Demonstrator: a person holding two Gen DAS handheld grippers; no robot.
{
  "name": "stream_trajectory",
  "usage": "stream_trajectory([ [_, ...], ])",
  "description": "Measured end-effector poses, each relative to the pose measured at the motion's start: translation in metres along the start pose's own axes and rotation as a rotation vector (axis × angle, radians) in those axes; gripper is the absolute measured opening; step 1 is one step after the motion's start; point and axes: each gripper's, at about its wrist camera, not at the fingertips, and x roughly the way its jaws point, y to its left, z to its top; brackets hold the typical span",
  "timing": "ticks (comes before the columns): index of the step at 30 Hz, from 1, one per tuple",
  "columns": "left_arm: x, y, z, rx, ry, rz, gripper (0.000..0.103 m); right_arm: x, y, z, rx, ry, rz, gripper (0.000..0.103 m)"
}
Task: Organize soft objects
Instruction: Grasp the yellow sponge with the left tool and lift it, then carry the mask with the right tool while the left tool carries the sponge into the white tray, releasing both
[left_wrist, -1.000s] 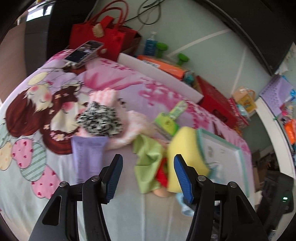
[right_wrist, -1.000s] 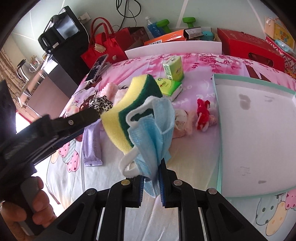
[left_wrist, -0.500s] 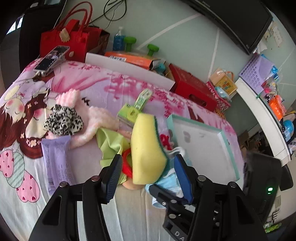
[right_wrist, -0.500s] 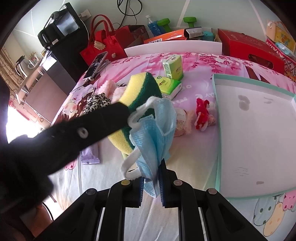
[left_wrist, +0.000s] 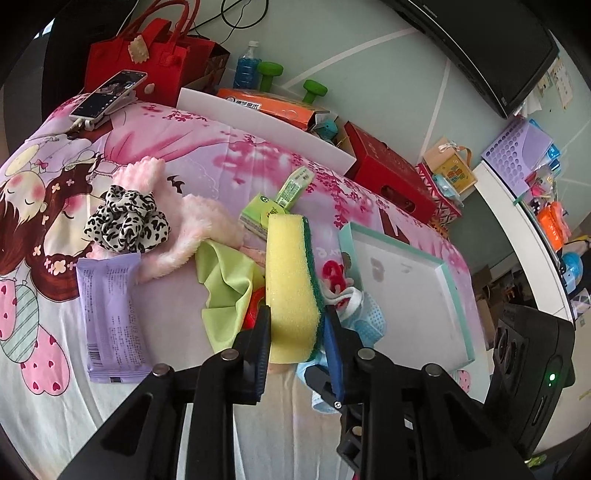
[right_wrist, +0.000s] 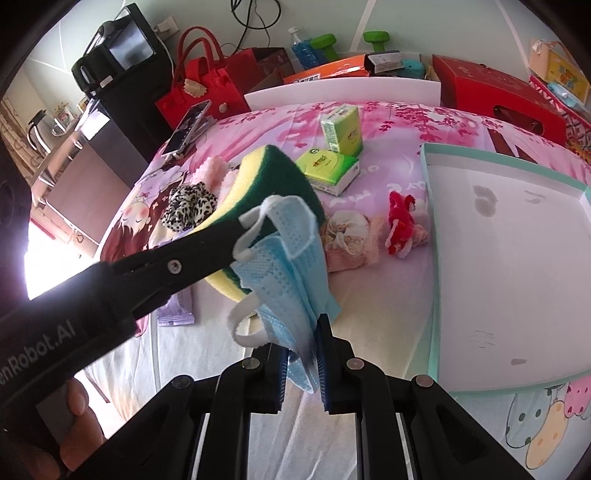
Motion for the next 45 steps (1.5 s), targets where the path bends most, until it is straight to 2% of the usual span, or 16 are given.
stream_trajectory([
  [13, -0.003, 0.012, 0.002, -0.056, -0.009, -0.014, 0.028, -0.011, -0.026, 0.003, 0.096, -0.051, -0.028, 0.009],
  [26, -0.006, 0.014, 0.003, -0.053, -0.021, -0.011, 0.027, -0.034, -0.057, 0.007, 0.187, -0.132, -0.053, 0.008],
  [33, -0.025, -0.001, 0.008, 0.007, -0.116, -0.074, 0.027, -0.065, -0.067, 0.013, 0.201, -0.249, -0.081, 0.008],
  [37, -0.035, -0.017, 0.010, 0.058, -0.162, -0.096, 0.027, -0.075, -0.079, 0.017, 0.220, -0.276, -0.172, 0.008],
  [39, -0.035, -0.026, 0.011, 0.090, -0.162, -0.082, 0.027, -0.077, -0.093, 0.017, 0.257, -0.272, -0.212, 0.009],
  [43, -0.020, -0.046, 0.010, 0.131, -0.100, -0.072, 0.027, -0.079, -0.126, 0.010, 0.344, -0.229, -0.363, 0.009],
  [45, -0.012, -0.056, 0.010, 0.148, -0.070, -0.083, 0.027, -0.082, -0.145, 0.006, 0.396, -0.219, -0.407, 0.009],
])
